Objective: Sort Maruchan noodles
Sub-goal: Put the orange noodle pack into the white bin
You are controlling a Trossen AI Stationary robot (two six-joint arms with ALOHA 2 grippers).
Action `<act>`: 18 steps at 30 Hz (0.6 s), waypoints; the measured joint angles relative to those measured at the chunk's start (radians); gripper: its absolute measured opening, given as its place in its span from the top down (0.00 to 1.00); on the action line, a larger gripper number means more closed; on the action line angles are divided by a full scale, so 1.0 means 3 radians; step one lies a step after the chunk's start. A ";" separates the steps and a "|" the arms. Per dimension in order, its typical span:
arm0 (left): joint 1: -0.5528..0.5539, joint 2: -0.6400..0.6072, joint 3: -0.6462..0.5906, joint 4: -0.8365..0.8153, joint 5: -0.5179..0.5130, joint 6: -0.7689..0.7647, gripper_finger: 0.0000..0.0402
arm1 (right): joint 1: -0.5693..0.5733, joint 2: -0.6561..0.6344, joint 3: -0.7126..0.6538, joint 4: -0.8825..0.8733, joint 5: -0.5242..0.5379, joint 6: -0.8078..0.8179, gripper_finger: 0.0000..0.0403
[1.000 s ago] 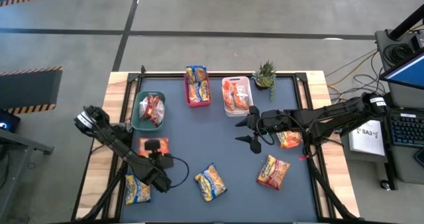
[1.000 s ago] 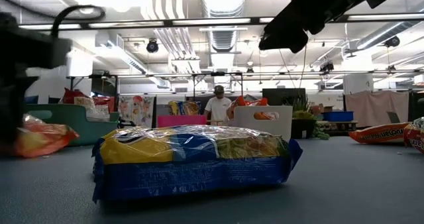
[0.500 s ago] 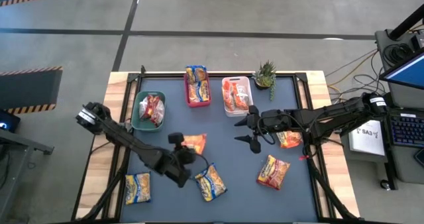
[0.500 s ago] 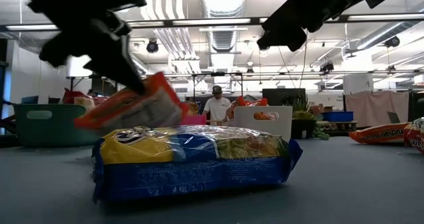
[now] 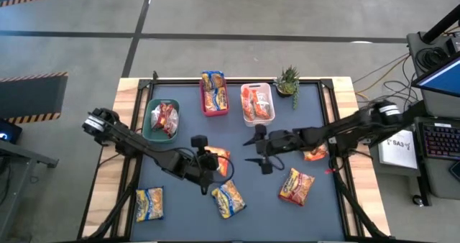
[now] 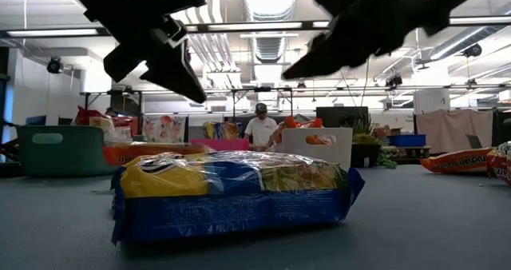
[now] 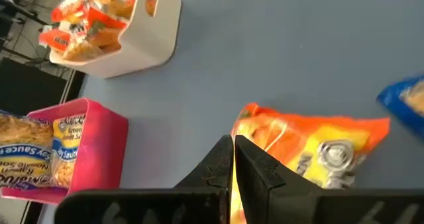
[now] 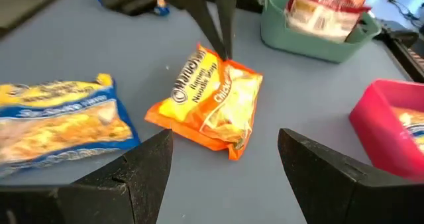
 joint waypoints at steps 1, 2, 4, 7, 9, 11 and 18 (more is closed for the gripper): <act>0.0000 -0.0021 -0.0002 -0.0076 0.0045 0.0001 1.00 | 0.0000 0.0117 0.0024 0.0075 0.0049 0.0053 0.35; 0.0001 -0.0040 -0.0004 -0.0155 0.0115 -0.0008 1.00 | -0.0004 0.0212 0.0058 0.0111 0.0103 0.0140 0.35; -0.0004 -0.0110 -0.0004 -0.0326 0.0320 -0.0111 1.00 | -0.0037 0.0395 0.0171 0.0114 0.0141 0.0412 0.35; -0.0006 -0.0190 -0.0036 -0.0520 0.0631 -0.0302 1.00 | -0.0082 0.0627 0.0376 0.0089 0.0086 0.1057 0.35; -0.0028 -0.0221 -0.0111 -0.0536 0.0700 -0.0377 1.00 | -0.0099 0.0769 0.0542 -0.0057 -0.0128 0.1411 0.35; -0.0049 -0.0222 -0.0186 -0.0520 0.0754 -0.0417 1.00 | -0.0105 0.0901 0.0713 -0.0257 -0.0289 0.1793 0.35; -0.0153 -0.0253 -0.0592 -0.0490 0.0784 -0.0787 1.00 | -0.0112 0.1320 0.1081 -0.0472 -0.0816 0.2587 0.35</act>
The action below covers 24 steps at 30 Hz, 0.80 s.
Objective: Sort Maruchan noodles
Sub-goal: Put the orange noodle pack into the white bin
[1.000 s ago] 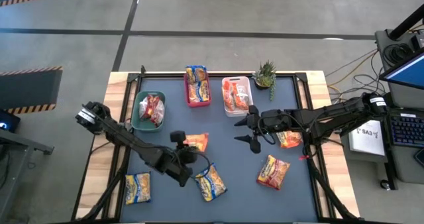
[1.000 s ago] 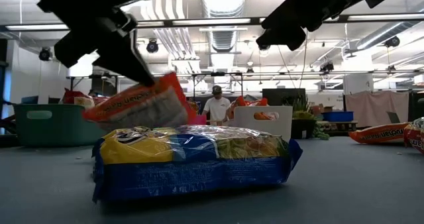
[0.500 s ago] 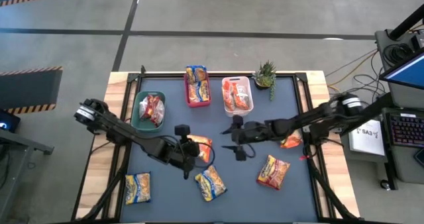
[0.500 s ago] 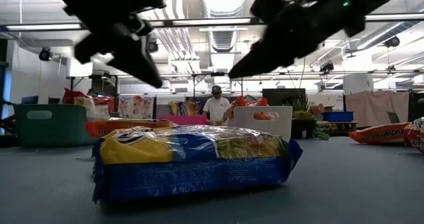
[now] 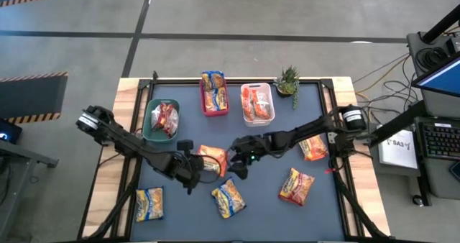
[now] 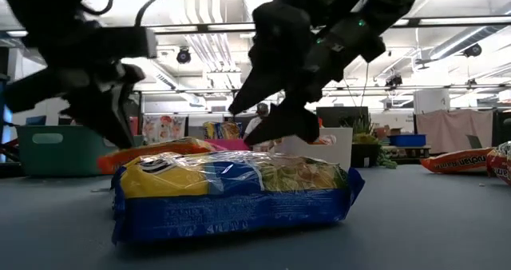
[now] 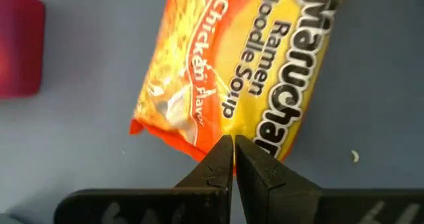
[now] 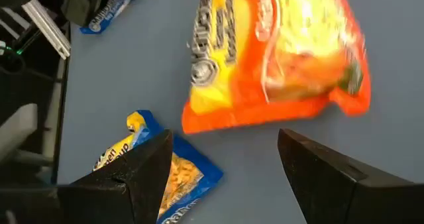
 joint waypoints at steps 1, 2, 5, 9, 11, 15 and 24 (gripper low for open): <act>-0.0014 -0.0010 -0.0055 0.0054 -0.0003 -0.0037 1.00 | 0.0000 0.0042 0.0027 -0.0004 -0.0011 0.0074 0.35; -0.0023 -0.0014 -0.0104 0.0106 -0.0003 -0.0077 1.00 | 0.0001 0.0077 0.0041 -0.0003 -0.0014 0.0155 0.35; -0.0028 -0.0016 -0.0244 0.0318 0.0003 -0.0161 1.00 | -0.0014 0.0128 0.0053 -0.0010 -0.0007 0.0376 0.35; -0.0028 -0.0016 -0.0351 0.0549 -0.0003 -0.0187 1.00 | -0.0027 0.0107 -0.0007 0.0030 0.0226 0.0589 0.35; -0.0028 -0.0016 -0.0391 0.0629 -0.0007 -0.0186 1.00 | -0.0028 0.0098 -0.0031 0.0069 0.0298 0.0639 0.35; -0.0026 -0.0016 -0.0494 0.0779 -0.0006 -0.0185 1.00 | -0.0041 0.0164 -0.0033 0.0334 0.0377 0.0706 0.35; -0.0025 -0.0014 -0.0527 0.0930 0.0001 -0.0201 1.00 | -0.0108 0.0508 -0.0037 0.1078 0.0378 0.0841 0.35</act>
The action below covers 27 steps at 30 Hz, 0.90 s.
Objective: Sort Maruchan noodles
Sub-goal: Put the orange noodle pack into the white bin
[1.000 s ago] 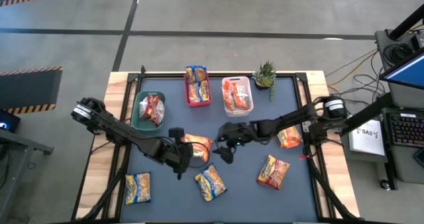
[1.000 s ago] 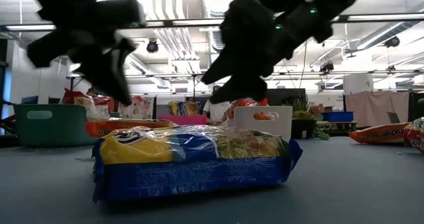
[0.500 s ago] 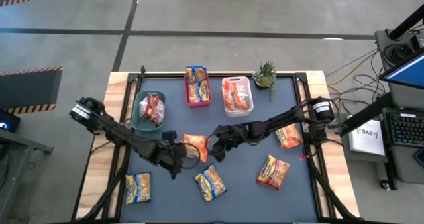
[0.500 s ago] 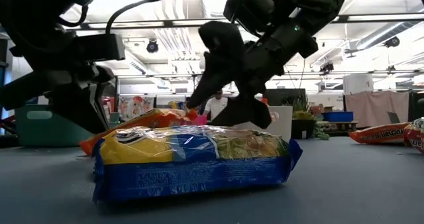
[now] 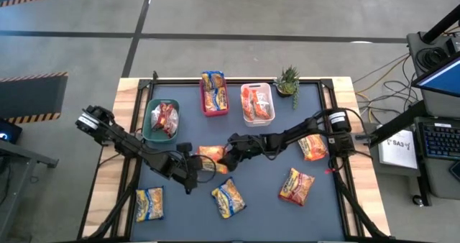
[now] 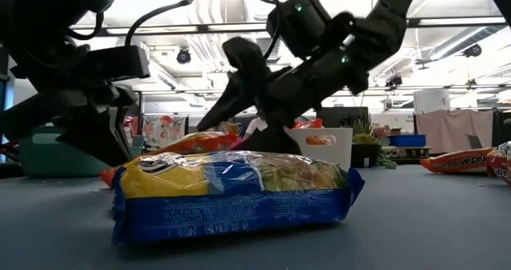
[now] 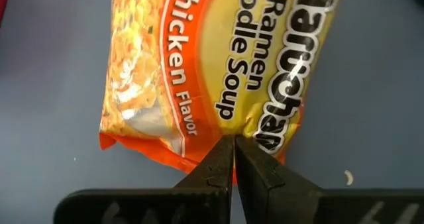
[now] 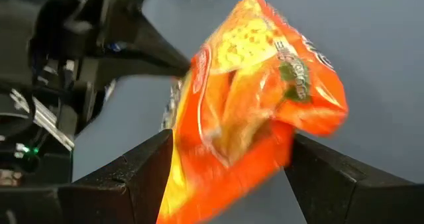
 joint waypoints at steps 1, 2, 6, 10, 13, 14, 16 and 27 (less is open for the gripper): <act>0.0000 0.0002 -0.0001 0.0023 0.0001 0.0001 1.00 | -0.0006 0.0038 0.0006 0.0059 -0.0006 0.0000 0.35; 0.0000 0.0002 -0.0001 0.0038 0.0001 -0.0001 1.00 | -0.0011 0.0079 0.0030 0.0078 -0.0012 0.0000 0.35; 0.0000 0.0002 -0.0003 0.0106 0.0002 -0.0029 1.00 | -0.0012 0.0263 0.0176 0.0137 -0.0024 -0.0047 0.37; -0.0001 0.0002 -0.0021 0.0127 0.0002 -0.0072 1.00 | -0.0012 0.0362 0.0310 0.0113 -0.0100 -0.0082 0.45; -0.0003 0.0002 -0.0033 0.0149 0.0002 -0.0091 1.00 | -0.0009 0.0365 0.0349 0.0048 -0.0124 -0.0168 0.52; -0.0003 0.0002 -0.0041 0.0166 0.0002 -0.0091 1.00 | -0.0008 0.0364 0.0355 0.0032 -0.0132 -0.0186 0.54; -0.0003 0.0002 -0.0045 0.0182 0.0002 -0.0091 1.00 | -0.0010 0.0353 0.0359 0.0022 -0.0154 -0.0214 0.57; -0.0004 -0.0006 -0.0045 0.0198 -0.0011 -0.0091 1.00 | -0.0010 0.0325 0.0331 0.0027 -0.0203 -0.0389 0.61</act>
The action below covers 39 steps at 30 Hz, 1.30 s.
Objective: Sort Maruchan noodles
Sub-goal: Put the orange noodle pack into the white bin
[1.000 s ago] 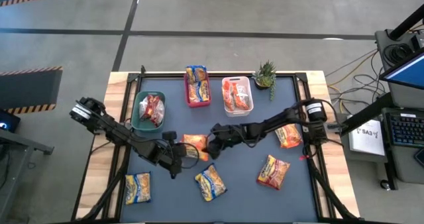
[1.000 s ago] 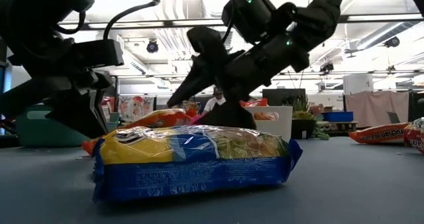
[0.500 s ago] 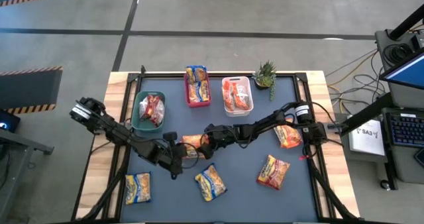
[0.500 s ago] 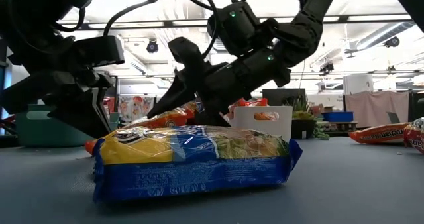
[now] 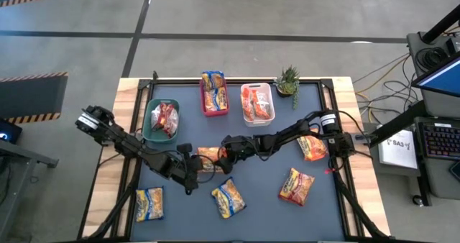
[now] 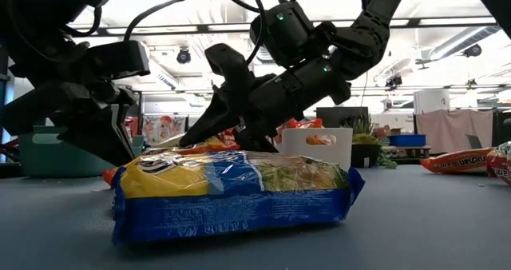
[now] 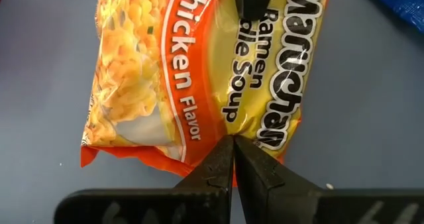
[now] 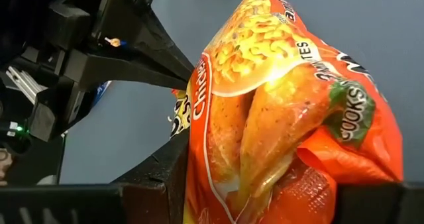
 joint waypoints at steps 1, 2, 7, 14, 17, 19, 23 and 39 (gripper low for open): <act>0.0000 -0.0008 0.0000 -0.0001 0.0000 0.0001 1.00 | 0.0000 -0.0005 -0.0001 -0.0002 -0.0001 -0.0025 0.61; 0.0000 -0.0027 0.0000 -0.0009 0.0001 0.0001 1.00 | 0.0000 -0.0012 -0.0001 -0.0006 -0.0001 -0.0046 0.61; 0.0001 -0.0222 -0.0001 -0.0106 -0.0048 0.0001 1.00 | -0.0004 -0.0046 -0.0004 -0.0005 -0.0013 -0.0147 0.62; -0.0001 -0.0609 -0.0001 -0.0303 -0.0114 0.0018 1.00 | -0.0011 -0.0050 -0.0004 -0.0006 -0.0019 -0.0219 0.69; -0.0001 -0.0816 -0.0001 -0.0350 -0.0175 0.0076 1.00 | -0.0011 -0.0067 -0.0004 -0.0021 -0.0019 -0.0277 0.69; -0.0001 -0.0961 -0.0001 -0.0337 -0.0267 0.0174 1.00 | -0.0011 -0.0098 -0.0007 -0.0048 -0.0020 -0.0326 0.69; -0.0001 -0.1244 -0.0001 -0.0314 -0.0635 0.0506 1.00 | -0.0014 -0.0272 -0.0010 -0.0200 -0.0004 -0.0512 0.69; 0.0005 -0.1690 0.0000 -0.0008 -0.2209 0.1208 1.00 | -0.0267 -0.1967 0.0005 -0.2464 0.1279 -0.1097 0.69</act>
